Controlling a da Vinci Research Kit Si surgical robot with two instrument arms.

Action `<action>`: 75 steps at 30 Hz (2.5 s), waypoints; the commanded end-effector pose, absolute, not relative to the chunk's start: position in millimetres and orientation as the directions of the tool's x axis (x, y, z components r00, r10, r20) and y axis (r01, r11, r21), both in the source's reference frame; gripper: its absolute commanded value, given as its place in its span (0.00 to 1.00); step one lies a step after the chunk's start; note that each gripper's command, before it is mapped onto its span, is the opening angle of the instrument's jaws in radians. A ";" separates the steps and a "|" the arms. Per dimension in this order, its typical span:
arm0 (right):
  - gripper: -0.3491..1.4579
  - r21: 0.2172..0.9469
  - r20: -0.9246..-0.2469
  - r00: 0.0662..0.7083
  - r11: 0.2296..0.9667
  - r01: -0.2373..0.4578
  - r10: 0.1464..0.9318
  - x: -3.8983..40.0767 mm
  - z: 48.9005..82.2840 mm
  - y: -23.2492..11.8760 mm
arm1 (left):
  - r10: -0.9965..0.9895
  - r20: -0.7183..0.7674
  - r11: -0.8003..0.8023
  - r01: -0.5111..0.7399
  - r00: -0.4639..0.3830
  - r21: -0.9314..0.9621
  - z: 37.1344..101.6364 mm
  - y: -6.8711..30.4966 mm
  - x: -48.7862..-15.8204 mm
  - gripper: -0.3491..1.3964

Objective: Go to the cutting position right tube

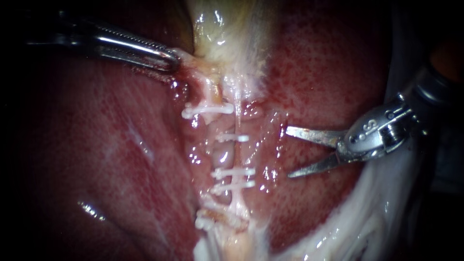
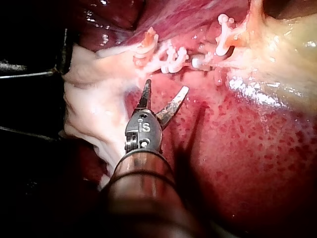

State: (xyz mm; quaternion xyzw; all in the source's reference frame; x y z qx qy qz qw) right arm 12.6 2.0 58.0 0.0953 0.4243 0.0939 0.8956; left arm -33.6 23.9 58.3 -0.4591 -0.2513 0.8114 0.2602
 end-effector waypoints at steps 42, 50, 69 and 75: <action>0.95 0.645 -0.661 0.517 0.764 0.022 0.544 20.4 64.1 0.8 | 0.659 -0.632 -0.740 -0.202 -0.407 -0.642 51.0 25.5 -30.6 0.00; 0.94 0.681 -0.656 0.508 0.727 0.080 0.558 22.1 64.9 0.3 | 0.659 -0.632 -0.740 -0.202 -0.407 -0.642 51.0 25.5 -30.6 0.00; 0.87 0.746 -0.641 0.462 0.638 0.189 0.613 24.2 66.7 0.8 | 0.659 -0.633 -0.740 -0.202 -0.407 -0.641 51.1 25.4 -30.6 0.00; 0.87 0.744 -0.633 0.496 0.645 0.176 0.594 24.1 67.7 0.3 | 0.659 -0.633 -0.740 -0.202 -0.407 -0.641 51.1 25.4 -30.6 0.00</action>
